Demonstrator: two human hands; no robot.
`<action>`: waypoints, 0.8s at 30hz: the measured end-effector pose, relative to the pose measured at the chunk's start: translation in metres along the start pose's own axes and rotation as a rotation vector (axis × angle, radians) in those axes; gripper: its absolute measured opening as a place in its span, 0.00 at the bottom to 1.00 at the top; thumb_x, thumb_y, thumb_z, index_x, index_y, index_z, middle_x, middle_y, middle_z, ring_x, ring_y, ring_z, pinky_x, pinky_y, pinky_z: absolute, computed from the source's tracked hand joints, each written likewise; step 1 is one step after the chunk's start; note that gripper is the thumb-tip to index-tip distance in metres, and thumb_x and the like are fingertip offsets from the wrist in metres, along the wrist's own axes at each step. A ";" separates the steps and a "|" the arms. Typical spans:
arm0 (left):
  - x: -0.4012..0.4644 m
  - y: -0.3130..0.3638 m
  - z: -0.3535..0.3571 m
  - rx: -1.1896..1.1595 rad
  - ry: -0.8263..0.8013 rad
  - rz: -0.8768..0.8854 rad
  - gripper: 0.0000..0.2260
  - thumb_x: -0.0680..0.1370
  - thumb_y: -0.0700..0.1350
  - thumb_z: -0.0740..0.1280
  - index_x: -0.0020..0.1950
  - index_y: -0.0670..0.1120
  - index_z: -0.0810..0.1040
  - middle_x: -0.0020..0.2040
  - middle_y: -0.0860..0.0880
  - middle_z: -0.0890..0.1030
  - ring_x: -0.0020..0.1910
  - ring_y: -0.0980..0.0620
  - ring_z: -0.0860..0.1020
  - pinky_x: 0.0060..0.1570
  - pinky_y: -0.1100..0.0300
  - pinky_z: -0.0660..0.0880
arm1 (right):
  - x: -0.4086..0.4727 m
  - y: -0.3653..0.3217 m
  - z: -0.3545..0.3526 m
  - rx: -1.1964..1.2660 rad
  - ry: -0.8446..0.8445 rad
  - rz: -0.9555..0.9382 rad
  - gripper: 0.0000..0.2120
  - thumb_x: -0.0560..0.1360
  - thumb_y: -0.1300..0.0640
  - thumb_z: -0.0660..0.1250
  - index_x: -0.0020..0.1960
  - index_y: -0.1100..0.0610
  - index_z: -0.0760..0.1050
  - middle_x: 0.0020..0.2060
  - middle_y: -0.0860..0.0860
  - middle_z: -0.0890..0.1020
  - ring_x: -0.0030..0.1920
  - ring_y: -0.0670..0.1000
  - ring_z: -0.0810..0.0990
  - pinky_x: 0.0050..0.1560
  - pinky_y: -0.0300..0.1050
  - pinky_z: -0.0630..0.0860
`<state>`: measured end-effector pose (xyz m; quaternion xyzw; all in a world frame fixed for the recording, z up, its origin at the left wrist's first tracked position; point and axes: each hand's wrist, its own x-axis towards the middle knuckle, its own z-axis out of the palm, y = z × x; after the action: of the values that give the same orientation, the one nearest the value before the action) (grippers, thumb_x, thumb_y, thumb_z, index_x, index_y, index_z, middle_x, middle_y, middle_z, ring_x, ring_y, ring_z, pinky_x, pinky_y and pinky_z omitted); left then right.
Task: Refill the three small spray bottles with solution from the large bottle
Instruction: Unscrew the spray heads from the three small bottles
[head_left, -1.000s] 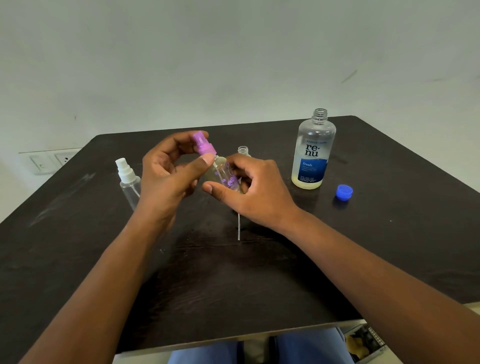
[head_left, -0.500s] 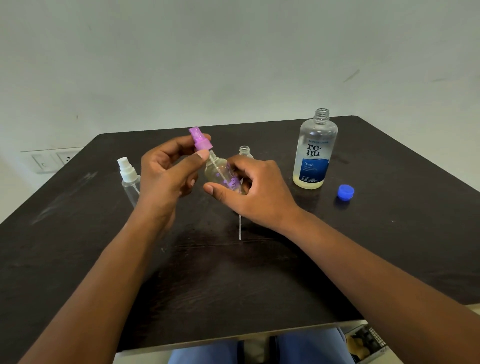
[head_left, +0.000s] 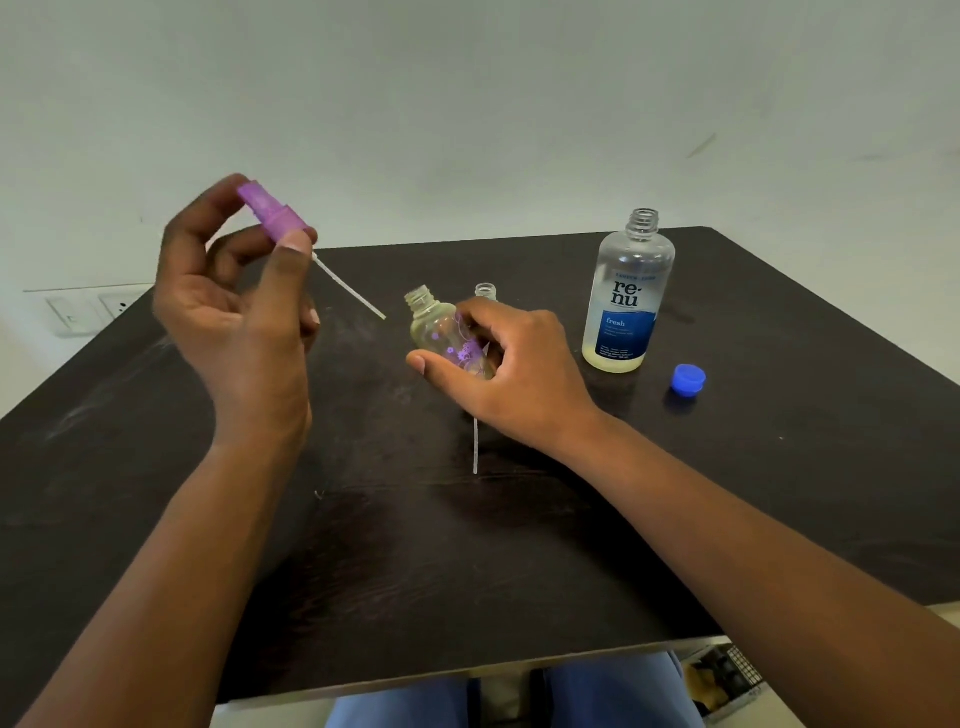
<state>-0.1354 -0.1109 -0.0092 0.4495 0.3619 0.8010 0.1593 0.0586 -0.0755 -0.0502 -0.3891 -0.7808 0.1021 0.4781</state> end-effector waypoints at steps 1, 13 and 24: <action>0.000 0.001 0.000 0.036 -0.019 0.013 0.21 0.80 0.44 0.74 0.71 0.40 0.76 0.55 0.35 0.85 0.30 0.50 0.72 0.27 0.61 0.69 | 0.001 0.000 0.000 0.000 0.018 0.004 0.18 0.75 0.37 0.75 0.50 0.52 0.82 0.34 0.41 0.80 0.32 0.42 0.77 0.36 0.34 0.68; -0.022 -0.013 -0.045 0.703 -0.611 0.051 0.13 0.76 0.43 0.78 0.59 0.50 0.85 0.48 0.56 0.84 0.31 0.53 0.79 0.33 0.62 0.78 | 0.002 -0.009 -0.001 0.002 0.159 -0.084 0.21 0.77 0.40 0.71 0.60 0.56 0.82 0.49 0.47 0.80 0.43 0.41 0.75 0.44 0.34 0.70; -0.022 -0.023 -0.049 0.920 -0.781 0.005 0.13 0.76 0.48 0.77 0.59 0.49 0.87 0.46 0.59 0.84 0.45 0.62 0.82 0.47 0.70 0.75 | 0.008 -0.027 0.014 -0.036 0.110 -0.082 0.20 0.76 0.49 0.76 0.65 0.54 0.79 0.46 0.40 0.81 0.43 0.47 0.83 0.48 0.51 0.84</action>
<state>-0.1662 -0.1292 -0.0553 0.7340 0.5850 0.3382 0.0676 0.0309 -0.0848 -0.0378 -0.3703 -0.7703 0.0469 0.5171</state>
